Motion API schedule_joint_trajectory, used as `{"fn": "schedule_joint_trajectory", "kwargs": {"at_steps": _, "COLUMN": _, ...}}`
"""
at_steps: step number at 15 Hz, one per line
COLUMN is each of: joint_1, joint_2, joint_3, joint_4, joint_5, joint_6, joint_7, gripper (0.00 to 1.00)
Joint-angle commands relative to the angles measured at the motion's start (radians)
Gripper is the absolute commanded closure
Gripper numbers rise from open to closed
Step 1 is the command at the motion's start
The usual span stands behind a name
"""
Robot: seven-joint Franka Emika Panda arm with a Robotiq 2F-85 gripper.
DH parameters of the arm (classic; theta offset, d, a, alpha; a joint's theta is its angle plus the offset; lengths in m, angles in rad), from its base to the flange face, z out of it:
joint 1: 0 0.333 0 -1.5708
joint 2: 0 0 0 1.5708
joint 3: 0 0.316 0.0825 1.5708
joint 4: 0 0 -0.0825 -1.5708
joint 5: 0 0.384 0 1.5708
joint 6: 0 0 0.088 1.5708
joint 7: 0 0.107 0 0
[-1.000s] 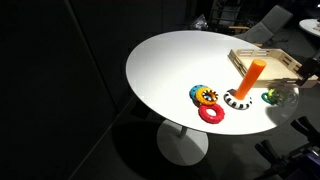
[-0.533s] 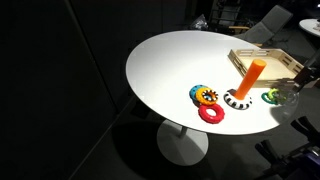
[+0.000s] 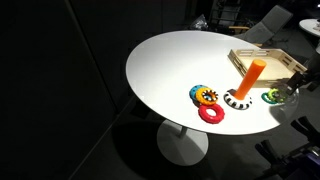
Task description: Put the yellow ring through the pole
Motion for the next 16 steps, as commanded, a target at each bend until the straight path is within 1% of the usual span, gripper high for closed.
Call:
{"fn": "schedule_joint_trajectory", "kwargs": {"at_steps": 1, "joint_1": 0.031, "joint_2": 0.045, "joint_3": -0.009, "joint_4": 0.038, "joint_5": 0.009, "joint_6": 0.018, "joint_7": 0.011, "gripper": 0.00}}
{"fn": "schedule_joint_trajectory", "kwargs": {"at_steps": 10, "joint_1": 0.123, "joint_2": 0.120, "joint_3": -0.018, "joint_4": 0.089, "joint_5": -0.018, "joint_6": 0.038, "joint_7": 0.047, "gripper": 0.00}}
{"fn": "schedule_joint_trajectory", "kwargs": {"at_steps": 13, "joint_1": 0.158, "joint_2": 0.144, "joint_3": -0.033, "joint_4": 0.101, "joint_5": -0.035, "joint_6": 0.052, "joint_7": 0.066, "gripper": 0.00}}
{"fn": "schedule_joint_trajectory", "kwargs": {"at_steps": 16, "joint_1": 0.198, "joint_2": 0.163, "joint_3": -0.064, "joint_4": 0.112, "joint_5": -0.060, "joint_6": 0.070, "joint_7": 0.085, "gripper": 0.00}}
